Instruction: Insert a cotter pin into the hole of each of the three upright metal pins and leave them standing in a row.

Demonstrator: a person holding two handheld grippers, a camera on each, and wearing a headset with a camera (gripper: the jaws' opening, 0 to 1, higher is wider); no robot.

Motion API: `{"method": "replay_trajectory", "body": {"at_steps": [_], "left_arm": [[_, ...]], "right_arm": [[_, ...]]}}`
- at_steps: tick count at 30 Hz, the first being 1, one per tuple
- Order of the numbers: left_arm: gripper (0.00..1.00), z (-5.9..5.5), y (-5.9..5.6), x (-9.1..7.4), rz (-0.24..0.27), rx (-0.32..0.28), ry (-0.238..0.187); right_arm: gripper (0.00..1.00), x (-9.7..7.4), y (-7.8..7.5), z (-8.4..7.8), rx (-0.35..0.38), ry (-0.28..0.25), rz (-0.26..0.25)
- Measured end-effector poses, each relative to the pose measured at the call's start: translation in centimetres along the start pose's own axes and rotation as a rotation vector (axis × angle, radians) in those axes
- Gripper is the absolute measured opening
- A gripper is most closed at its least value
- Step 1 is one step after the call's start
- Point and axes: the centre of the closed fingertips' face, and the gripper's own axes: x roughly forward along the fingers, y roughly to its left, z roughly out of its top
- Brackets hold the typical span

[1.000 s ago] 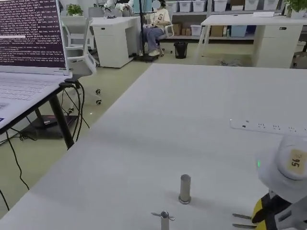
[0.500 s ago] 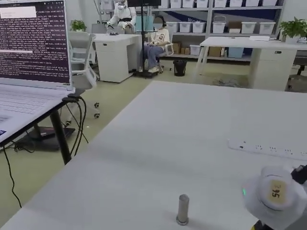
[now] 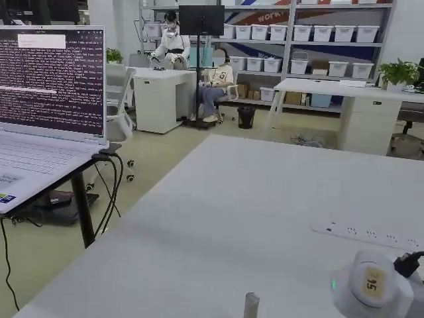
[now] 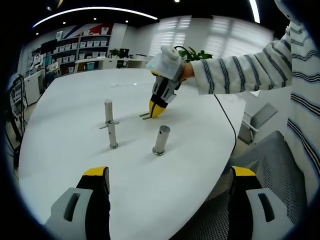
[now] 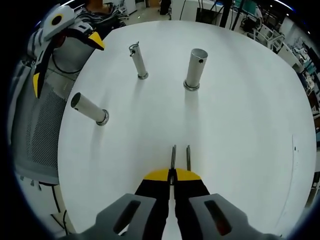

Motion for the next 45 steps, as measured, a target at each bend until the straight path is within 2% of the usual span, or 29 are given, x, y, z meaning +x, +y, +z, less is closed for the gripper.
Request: {"method": "replay_trajectory", "body": {"at_steps": [4,12,20,24,28,36,45], "left_arm": [[0.99,-0.2,0.0,-0.1,0.002,0.002,-0.001],[0.99,-0.2,0.0,-0.1,0.001,0.009,-0.009],[0.96,0.0,0.0,-0.2,-0.005,0.006,-0.022],[0.96,0.1,0.3,-0.3,-0.001,0.004,-0.021],[0.96,0.5,0.6,-0.3,-0.001,-0.002,-0.03],[0.94,2.1,1.2,-0.1,0.0,-0.005,-0.054],[0.92,3.4,1.6,0.5,-0.014,-0.016,-0.072]], "right_arm": [[0.0,-0.1,0.4,-0.1,-0.009,0.016,0.004],[0.0,-1.3,0.9,0.3,-0.036,0.02,-0.024],[0.0,-3.4,1.8,2.0,-0.076,-0.025,-0.059],[0.0,-4.6,2.0,2.8,-0.109,-0.048,-0.105],[0.0,-5.8,2.5,3.3,-0.125,-0.075,-0.136],[0.0,-7.9,3.6,4.2,-0.134,-0.14,-0.199],[0.0,-9.0,4.9,4.9,-0.132,-0.219,-0.245]]}}
